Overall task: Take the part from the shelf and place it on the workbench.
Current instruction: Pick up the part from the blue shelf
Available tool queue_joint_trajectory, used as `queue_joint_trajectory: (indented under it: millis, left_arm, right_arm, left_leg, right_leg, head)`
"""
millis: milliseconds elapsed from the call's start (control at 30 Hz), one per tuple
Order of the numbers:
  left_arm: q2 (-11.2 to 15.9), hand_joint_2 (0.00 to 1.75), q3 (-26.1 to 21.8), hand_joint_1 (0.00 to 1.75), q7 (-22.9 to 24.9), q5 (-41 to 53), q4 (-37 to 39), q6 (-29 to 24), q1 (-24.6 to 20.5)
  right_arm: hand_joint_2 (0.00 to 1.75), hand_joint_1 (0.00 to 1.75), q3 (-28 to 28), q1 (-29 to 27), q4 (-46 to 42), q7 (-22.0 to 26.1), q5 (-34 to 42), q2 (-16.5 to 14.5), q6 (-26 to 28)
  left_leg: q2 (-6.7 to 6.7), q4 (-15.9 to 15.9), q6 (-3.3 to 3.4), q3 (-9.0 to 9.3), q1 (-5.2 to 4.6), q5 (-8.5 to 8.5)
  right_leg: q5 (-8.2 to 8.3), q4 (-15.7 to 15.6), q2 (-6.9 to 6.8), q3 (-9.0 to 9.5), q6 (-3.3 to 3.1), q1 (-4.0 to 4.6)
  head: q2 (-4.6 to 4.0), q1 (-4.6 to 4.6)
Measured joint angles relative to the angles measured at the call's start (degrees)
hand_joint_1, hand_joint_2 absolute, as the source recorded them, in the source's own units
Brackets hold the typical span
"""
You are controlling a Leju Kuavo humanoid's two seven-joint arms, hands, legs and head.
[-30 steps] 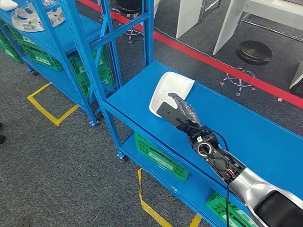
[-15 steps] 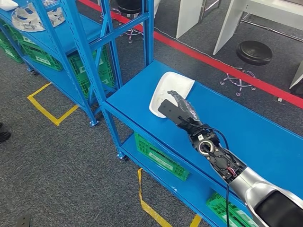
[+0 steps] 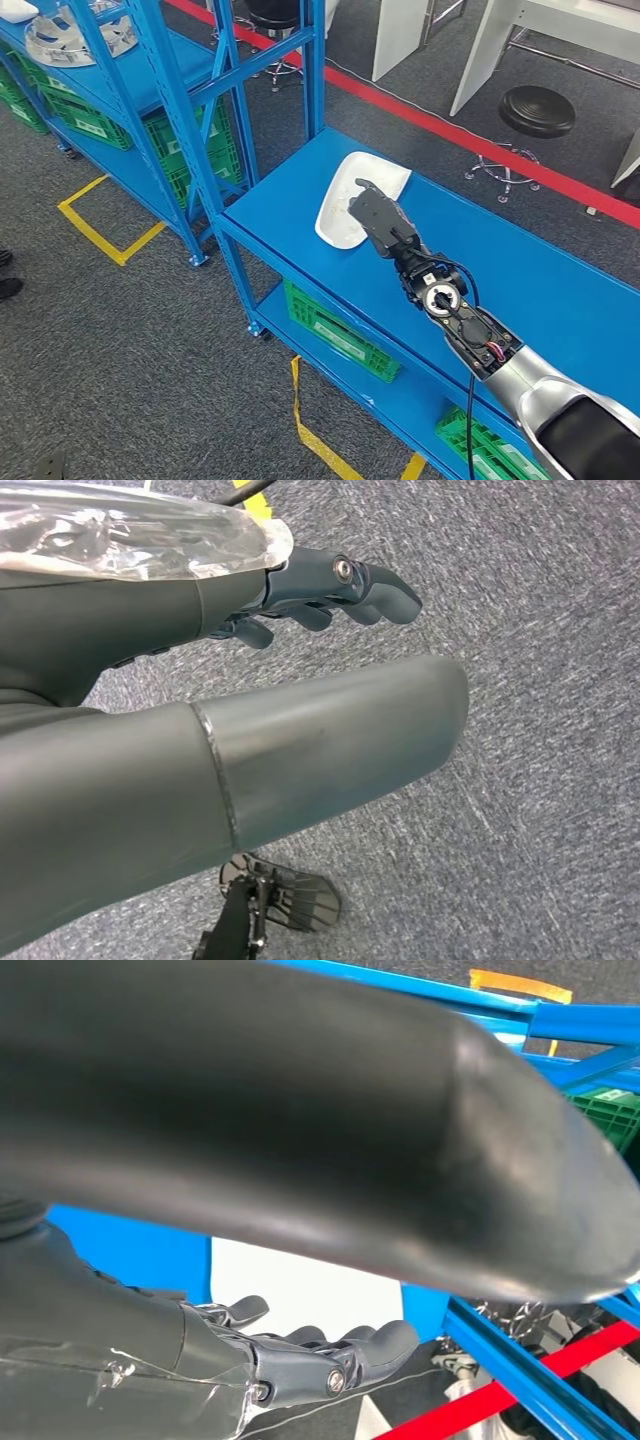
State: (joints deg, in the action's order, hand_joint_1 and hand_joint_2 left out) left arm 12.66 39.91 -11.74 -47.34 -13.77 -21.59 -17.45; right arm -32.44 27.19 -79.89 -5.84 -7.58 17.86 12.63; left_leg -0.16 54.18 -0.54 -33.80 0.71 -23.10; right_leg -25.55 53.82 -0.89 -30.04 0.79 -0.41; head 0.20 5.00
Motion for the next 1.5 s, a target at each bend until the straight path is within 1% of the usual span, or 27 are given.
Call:
queue_joint_trajectory:
  millis: [1500]
  left_arm:
    - [-0.08, 0.0, -0.01, 0.0, 0.04, -0.01, 0.0, -0.15, 0.0]
  right_arm:
    - [0.0, 0.0, -0.09, 0.88, 0.0, -0.09, -0.16, 0.0, -0.5]
  left_leg:
    - [0.0, 0.0, 0.0, 0.0, 0.0, 0.0]
  right_leg:
    - [0.0, 0.0, 0.0, 0.01, 0.0, 0.0]
  head:
    - [0.0, 0.0]
